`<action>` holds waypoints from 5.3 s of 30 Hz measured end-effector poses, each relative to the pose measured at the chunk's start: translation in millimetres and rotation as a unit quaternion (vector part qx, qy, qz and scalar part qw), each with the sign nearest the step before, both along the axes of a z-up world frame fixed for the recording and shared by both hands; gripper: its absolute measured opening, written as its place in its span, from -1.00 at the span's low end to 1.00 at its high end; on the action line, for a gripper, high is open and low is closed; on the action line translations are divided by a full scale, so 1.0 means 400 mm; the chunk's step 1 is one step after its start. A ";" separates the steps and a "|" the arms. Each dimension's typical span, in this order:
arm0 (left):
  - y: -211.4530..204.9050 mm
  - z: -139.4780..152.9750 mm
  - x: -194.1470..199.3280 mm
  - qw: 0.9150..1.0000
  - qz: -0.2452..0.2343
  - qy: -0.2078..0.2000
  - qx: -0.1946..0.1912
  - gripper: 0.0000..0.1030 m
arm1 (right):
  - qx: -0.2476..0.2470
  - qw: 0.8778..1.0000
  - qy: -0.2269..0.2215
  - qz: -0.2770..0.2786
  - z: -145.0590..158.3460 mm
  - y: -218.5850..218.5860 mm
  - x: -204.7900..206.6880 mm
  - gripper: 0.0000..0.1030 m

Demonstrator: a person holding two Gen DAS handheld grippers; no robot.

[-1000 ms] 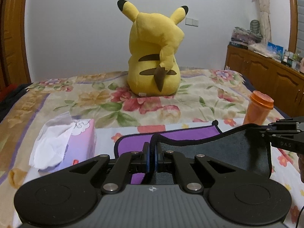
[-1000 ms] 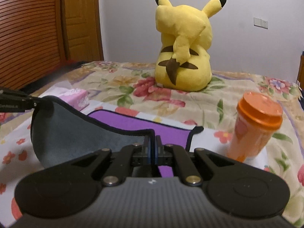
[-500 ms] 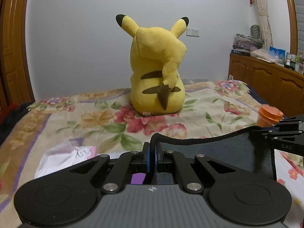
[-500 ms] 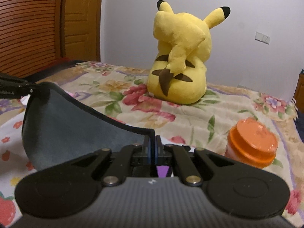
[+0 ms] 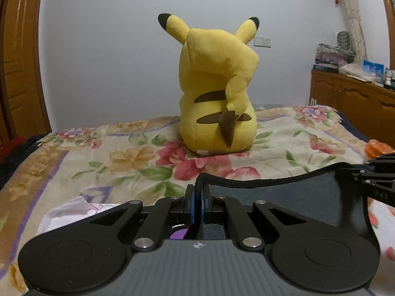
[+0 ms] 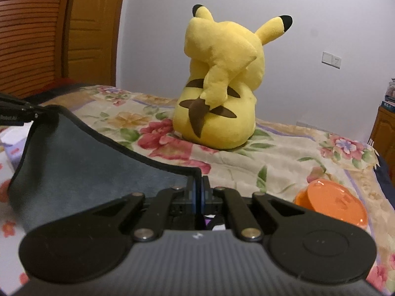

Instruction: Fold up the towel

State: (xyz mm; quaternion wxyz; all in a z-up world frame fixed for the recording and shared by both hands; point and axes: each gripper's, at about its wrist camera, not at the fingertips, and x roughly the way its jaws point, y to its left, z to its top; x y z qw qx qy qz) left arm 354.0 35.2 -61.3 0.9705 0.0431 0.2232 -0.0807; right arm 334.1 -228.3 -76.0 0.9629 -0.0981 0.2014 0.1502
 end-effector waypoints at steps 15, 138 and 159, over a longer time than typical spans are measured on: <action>0.011 -0.140 0.064 0.999 0.017 0.041 0.018 -0.84 | -0.014 0.999 0.048 -0.017 -0.134 0.014 0.075 -0.91; -0.090 0.098 -0.838 0.998 0.005 0.070 0.005 1.00 | 0.089 0.992 0.023 -0.091 0.113 -0.029 -0.799 1.00; -0.116 0.040 -0.868 0.997 0.010 0.077 0.018 1.00 | 0.074 0.992 0.039 -0.095 0.038 -0.039 -0.820 1.00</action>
